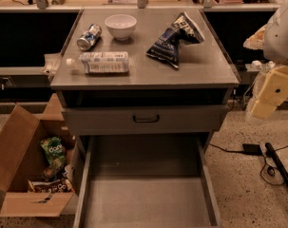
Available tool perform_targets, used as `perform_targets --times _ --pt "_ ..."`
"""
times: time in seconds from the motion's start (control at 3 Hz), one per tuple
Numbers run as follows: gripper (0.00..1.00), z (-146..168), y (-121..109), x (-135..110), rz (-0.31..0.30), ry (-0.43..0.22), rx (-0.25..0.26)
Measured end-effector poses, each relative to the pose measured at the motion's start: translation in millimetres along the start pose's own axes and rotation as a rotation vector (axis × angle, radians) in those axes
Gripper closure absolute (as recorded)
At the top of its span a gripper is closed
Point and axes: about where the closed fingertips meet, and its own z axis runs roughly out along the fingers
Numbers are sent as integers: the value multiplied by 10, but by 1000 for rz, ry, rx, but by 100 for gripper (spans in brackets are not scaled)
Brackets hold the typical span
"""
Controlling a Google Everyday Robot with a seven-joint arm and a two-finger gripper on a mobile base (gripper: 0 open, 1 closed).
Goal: Place blue plastic bottle into middle drawer
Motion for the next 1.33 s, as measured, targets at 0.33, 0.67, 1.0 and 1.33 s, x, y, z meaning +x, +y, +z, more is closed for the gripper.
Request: perform_targets --times 0.33,0.67,1.0,1.33 --pt "0 0 0 0 0 0 0" --pt "0 150 -150 -348 -88 -35 -9" --pt "0 423 -396 -1009 -183 -132 -37" --pt "0 795 -600 -1658 -187 -283 -105"
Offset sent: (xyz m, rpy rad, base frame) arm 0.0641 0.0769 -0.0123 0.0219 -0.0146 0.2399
